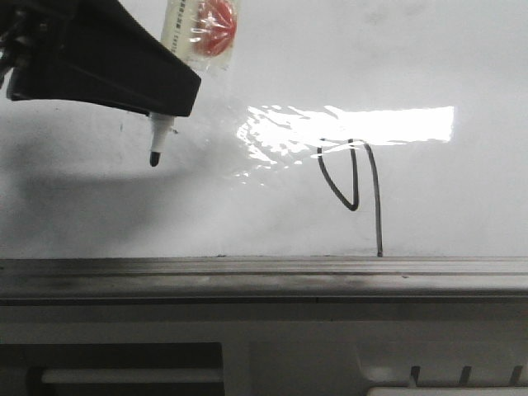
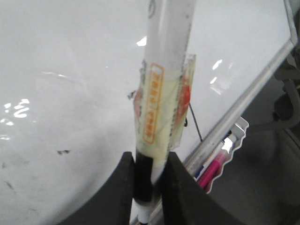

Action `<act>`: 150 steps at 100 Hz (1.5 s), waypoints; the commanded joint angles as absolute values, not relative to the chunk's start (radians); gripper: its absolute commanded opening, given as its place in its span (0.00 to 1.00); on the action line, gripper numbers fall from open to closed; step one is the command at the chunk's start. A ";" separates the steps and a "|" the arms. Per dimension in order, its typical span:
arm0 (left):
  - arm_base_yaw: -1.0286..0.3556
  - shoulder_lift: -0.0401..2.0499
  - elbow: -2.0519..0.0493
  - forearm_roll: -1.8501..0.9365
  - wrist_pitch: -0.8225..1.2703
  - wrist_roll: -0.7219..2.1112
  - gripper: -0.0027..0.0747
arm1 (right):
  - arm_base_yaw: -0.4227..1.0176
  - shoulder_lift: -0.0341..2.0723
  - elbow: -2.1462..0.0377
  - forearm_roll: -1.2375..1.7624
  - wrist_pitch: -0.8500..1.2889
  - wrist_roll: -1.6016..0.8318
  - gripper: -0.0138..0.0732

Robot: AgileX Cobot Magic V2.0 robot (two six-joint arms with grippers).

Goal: Write number 9 on whiteboard

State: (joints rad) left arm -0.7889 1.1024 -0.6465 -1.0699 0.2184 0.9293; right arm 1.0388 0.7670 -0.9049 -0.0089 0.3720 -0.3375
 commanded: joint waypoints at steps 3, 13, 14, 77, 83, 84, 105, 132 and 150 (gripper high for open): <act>-0.789 1.123 -0.673 -1.126 0.118 0.849 0.01 | 1.009 0.763 -0.931 -0.019 0.238 -0.346 0.08; -0.792 1.167 -0.673 -1.145 0.076 0.837 0.01 | 0.977 0.763 -0.931 -0.019 0.232 -0.346 0.08; -0.792 1.174 -0.673 -1.147 0.070 0.837 0.01 | 0.972 0.763 -0.931 -0.019 0.235 -0.346 0.08; -1.124 1.265 -0.673 -1.434 -0.529 0.923 0.01 | 0.903 0.763 -0.931 -0.019 0.278 -0.337 0.08; -1.139 1.284 -0.673 -1.471 -0.545 0.923 0.01 | 0.903 0.763 -0.931 -0.019 0.278 -0.337 0.08; -1.139 1.288 -0.673 -1.480 -0.545 0.923 0.01 | 0.903 0.763 -0.931 -0.019 0.278 -0.337 0.08; -1.139 1.332 -0.673 -1.535 -0.576 0.923 0.01 | 0.903 0.763 -0.931 -0.019 0.278 -0.337 0.08; -1.139 1.341 -0.673 -1.586 -0.599 0.923 0.01 | 0.903 0.763 -0.931 -0.019 0.278 -0.337 0.08; -1.139 1.341 -0.673 -1.586 -0.619 0.923 0.01 | 0.903 0.763 -0.931 -0.019 0.278 -0.337 0.08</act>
